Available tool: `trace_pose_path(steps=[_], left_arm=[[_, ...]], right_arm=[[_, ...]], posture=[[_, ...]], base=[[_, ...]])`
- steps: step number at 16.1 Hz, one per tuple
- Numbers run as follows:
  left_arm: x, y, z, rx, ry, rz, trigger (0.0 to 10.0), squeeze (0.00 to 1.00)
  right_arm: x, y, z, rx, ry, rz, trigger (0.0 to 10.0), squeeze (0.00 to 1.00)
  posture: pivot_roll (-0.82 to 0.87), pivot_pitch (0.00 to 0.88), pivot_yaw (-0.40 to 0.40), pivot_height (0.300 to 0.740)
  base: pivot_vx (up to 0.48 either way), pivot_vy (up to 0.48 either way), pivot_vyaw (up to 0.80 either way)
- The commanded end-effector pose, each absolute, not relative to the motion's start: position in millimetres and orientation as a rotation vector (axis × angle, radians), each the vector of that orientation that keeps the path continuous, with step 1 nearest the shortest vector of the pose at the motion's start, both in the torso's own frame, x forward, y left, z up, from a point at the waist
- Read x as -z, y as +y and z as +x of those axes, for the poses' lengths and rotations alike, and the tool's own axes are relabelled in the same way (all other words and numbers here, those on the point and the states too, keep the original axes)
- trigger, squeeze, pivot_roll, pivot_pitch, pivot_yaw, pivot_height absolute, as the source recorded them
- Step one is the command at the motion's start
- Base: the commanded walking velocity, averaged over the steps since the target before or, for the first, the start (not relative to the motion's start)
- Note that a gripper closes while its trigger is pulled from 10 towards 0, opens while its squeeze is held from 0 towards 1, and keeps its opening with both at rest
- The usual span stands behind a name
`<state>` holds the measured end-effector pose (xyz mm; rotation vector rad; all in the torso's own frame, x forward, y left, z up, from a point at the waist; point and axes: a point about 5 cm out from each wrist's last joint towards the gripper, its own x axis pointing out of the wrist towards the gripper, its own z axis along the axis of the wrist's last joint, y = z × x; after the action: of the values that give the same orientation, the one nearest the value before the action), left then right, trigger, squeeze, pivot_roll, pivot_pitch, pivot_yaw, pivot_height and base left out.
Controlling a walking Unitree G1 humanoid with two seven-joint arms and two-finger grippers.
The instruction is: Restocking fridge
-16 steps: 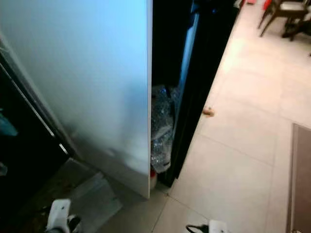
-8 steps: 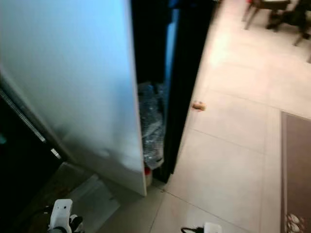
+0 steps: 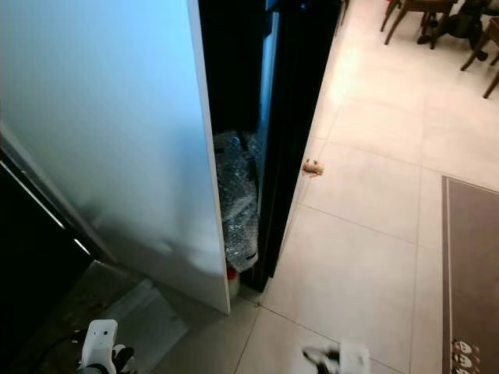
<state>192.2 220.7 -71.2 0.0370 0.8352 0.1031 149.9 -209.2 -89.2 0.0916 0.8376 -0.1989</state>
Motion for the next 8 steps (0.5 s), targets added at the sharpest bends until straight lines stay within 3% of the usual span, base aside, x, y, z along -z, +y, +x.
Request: trace_pose_path(steps=[1, 8], left_arm=[[72.9, 222.8, 188.2, -0.108, 0.849, 0.045, 10.0, 0.00], [73.8, 222.3, 186.5, -0.105, 0.853, 0.048, 10.0, 0.00]], right_arm=[[92.1, -207.4, 144.4, 0.207, 0.862, 0.096, 10.0, 0.00], [91.0, -207.1, 147.6, 0.209, 0.857, 0.091, 10.0, 0.00]], posture=[[-0.09, 0.069, 0.016, 0.740], [-0.09, 0.074, 0.015, 0.740]], base=[[0.270, 0.000, 0.00], [0.299, 0.000, 0.00]])
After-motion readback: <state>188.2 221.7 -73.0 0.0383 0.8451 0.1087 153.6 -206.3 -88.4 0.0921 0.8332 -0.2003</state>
